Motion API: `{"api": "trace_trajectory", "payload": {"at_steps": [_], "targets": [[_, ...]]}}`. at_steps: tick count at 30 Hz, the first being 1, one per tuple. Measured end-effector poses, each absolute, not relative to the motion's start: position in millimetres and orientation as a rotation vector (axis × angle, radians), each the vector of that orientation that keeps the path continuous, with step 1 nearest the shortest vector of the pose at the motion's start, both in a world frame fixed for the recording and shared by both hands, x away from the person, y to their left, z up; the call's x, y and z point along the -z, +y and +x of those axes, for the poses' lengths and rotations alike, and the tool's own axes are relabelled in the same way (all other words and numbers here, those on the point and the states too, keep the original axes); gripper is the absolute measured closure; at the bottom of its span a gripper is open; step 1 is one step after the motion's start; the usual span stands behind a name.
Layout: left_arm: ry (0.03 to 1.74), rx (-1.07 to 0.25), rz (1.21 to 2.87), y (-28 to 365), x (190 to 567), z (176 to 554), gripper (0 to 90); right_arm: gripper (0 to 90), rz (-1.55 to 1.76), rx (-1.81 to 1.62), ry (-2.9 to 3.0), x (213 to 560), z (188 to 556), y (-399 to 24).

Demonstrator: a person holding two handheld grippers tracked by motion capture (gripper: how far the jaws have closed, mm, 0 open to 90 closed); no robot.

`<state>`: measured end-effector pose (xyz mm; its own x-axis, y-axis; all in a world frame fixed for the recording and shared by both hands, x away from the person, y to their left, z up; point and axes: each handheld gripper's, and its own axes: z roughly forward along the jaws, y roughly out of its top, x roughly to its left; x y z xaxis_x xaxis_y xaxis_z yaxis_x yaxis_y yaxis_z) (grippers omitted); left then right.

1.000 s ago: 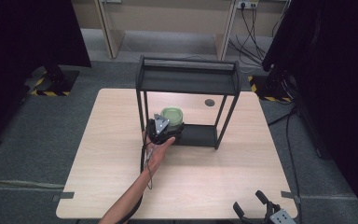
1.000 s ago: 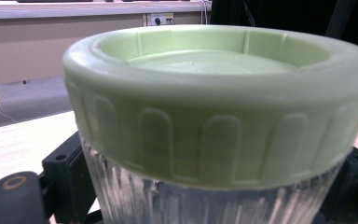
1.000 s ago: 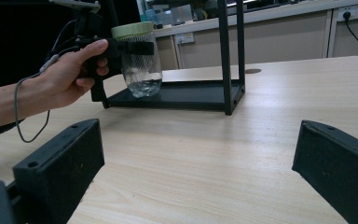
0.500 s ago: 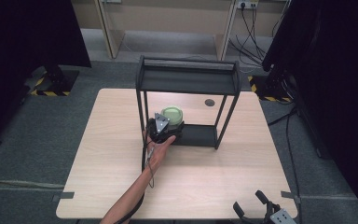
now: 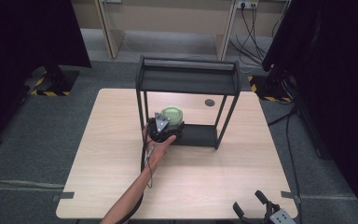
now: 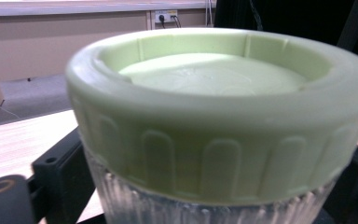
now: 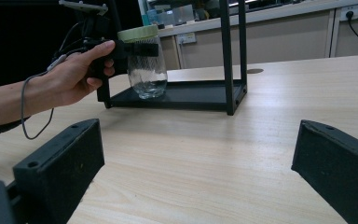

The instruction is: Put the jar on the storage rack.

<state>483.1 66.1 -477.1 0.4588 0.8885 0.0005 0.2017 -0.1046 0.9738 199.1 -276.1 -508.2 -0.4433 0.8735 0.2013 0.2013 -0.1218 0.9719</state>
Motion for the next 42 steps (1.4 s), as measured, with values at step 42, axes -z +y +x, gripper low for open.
{"api": "trace_trajectory", "payload": {"at_steps": [42], "targets": [[0.954, -0.773, 1.567, 73.3, 462.6, 433.3, 0.1, 2.3, 1.188, -1.608, 1.616, 507.9, 198.8, -274.8]]}}
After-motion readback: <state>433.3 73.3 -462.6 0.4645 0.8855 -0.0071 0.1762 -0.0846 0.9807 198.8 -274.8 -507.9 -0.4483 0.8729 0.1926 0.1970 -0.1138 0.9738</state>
